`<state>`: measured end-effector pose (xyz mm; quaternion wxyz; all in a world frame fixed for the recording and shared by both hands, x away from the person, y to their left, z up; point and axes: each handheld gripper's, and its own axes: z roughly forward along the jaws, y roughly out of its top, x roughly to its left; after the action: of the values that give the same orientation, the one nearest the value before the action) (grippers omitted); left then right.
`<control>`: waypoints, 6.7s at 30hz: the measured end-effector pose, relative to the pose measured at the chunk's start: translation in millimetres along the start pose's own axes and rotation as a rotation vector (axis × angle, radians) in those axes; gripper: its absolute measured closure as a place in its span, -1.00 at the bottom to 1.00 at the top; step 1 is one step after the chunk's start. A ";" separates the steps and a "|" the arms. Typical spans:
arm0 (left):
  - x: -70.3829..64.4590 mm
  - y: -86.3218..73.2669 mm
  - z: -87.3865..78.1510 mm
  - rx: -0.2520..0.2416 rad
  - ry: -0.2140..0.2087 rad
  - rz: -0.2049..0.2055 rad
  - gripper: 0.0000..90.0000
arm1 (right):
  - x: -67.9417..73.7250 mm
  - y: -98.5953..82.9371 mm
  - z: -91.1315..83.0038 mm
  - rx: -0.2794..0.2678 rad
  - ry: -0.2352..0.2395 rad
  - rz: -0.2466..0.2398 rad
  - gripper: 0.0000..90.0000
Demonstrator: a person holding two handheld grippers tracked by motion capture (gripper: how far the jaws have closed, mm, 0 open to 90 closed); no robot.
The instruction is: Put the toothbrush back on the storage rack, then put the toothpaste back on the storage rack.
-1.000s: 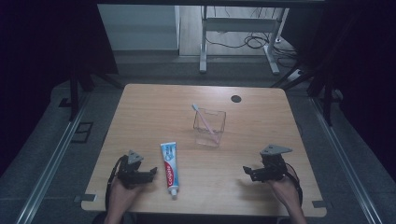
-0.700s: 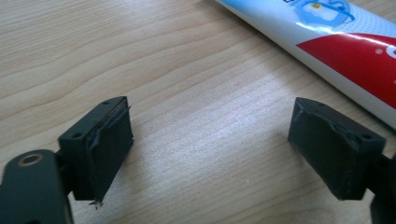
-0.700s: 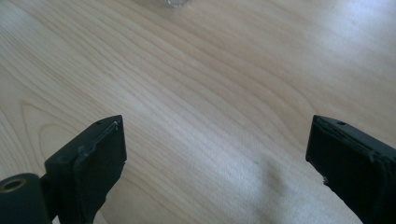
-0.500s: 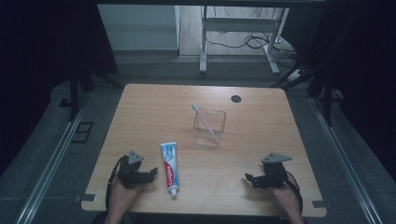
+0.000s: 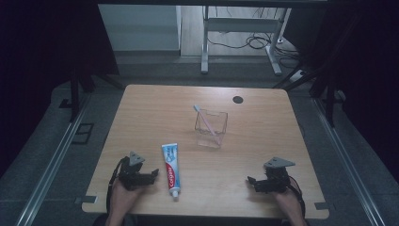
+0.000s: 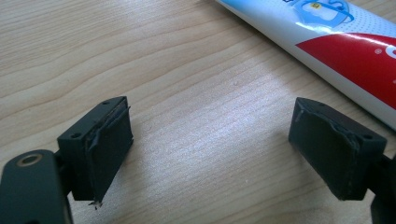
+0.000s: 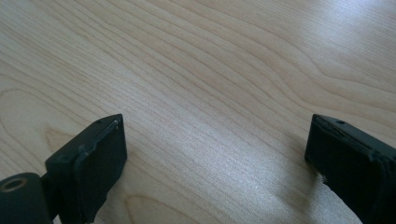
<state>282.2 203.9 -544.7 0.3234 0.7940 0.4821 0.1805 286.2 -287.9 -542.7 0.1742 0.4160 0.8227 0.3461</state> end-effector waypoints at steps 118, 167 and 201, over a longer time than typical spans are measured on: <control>-60.4 36.9 -13.1 0.114 -0.294 0.155 0.88 | -0.1 -0.9 -1.2 -0.007 -0.009 0.009 -0.82; -39.0 80.9 26.9 0.381 -0.205 0.138 0.05 | 0.1 -0.9 -1.4 -0.005 -0.009 0.013 -0.82; -32.1 93.7 0.3 0.244 -0.265 0.130 0.64 | 0.1 -0.8 -1.4 -0.004 -0.009 0.013 -0.82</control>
<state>328.1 145.0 -479.6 0.2729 0.8736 0.4014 0.0348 284.8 -288.8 -542.3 0.1765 0.4227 0.8183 0.3472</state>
